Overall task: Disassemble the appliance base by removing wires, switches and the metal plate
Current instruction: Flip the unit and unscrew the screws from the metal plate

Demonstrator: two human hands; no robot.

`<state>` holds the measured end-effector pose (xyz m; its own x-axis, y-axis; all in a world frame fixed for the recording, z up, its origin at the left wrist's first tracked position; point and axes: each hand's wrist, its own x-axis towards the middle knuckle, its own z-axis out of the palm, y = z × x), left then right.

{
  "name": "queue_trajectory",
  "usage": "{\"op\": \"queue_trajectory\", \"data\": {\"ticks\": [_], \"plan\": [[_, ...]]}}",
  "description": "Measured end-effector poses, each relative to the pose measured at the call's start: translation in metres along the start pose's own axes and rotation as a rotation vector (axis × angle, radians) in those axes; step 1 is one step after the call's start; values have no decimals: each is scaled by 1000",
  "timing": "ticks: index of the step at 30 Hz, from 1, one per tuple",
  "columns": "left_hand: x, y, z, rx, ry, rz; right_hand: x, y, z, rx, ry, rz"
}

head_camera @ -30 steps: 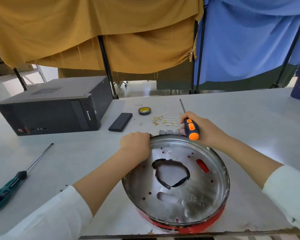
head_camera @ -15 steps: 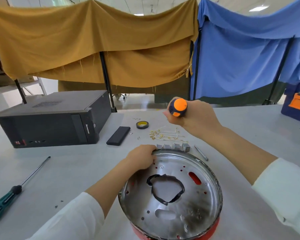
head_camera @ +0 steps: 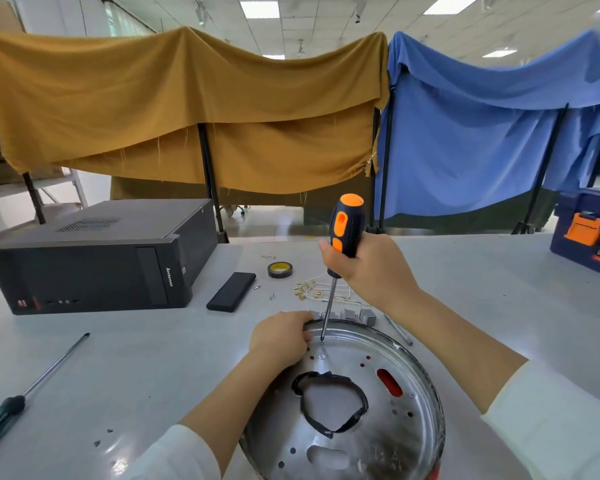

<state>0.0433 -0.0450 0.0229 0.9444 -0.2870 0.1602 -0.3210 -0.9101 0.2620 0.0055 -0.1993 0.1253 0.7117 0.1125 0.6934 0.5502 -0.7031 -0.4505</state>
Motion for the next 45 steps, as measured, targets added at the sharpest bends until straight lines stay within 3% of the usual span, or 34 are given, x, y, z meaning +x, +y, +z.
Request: {"op": "queue_trajectory", "data": {"ticks": [45], "plan": [[-1, 0, 1, 0, 18, -6, -6, -1, 9, -32, 38, -6]]}}
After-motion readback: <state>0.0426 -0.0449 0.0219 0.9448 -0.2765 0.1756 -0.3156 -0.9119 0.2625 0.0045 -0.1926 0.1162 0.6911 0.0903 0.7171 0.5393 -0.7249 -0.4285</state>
